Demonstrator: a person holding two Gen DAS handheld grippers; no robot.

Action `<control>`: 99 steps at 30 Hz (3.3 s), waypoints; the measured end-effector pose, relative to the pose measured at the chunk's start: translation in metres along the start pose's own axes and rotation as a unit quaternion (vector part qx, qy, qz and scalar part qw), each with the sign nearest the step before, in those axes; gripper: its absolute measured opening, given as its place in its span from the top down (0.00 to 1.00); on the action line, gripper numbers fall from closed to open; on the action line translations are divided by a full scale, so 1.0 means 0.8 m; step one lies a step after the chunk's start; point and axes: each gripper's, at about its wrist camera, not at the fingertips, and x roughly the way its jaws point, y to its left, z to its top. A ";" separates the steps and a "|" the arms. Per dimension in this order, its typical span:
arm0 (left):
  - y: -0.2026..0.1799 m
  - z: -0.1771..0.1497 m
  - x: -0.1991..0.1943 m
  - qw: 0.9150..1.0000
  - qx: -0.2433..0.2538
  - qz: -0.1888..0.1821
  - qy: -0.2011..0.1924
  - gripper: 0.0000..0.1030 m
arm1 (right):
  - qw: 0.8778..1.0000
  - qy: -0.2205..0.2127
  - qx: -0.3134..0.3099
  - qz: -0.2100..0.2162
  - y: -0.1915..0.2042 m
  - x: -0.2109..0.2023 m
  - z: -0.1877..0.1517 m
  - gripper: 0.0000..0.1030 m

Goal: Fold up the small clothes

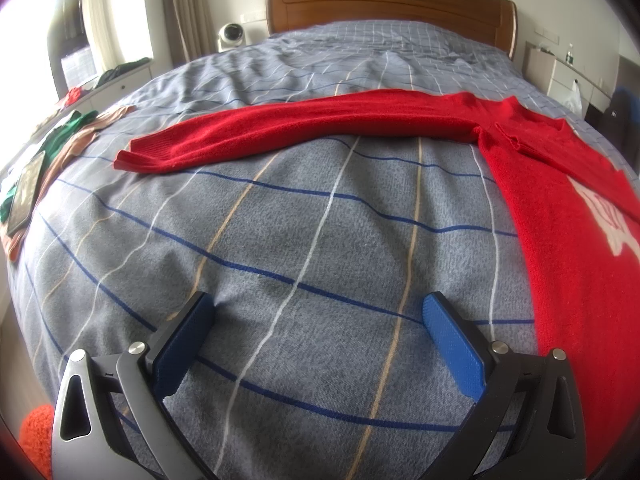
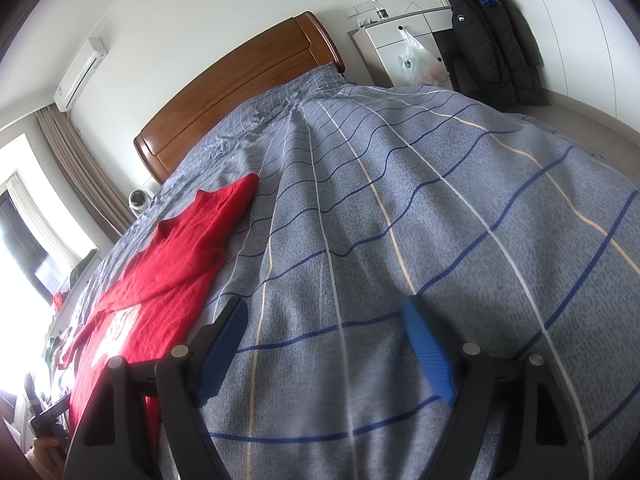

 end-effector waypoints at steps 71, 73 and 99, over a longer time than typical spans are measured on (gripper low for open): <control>-0.179 0.134 0.074 0.971 0.198 -0.123 0.055 0.64 | 1.000 0.006 -0.020 -0.015 0.006 -0.004 -0.001 0.19; -0.163 0.137 0.080 0.982 0.130 -0.129 0.045 0.94 | 1.000 0.006 -0.021 -0.017 0.007 -0.004 -0.001 0.19; -0.022 0.073 0.004 0.993 -0.002 -0.116 0.023 0.34 | 1.000 0.005 -0.021 -0.016 0.006 -0.002 -0.001 0.18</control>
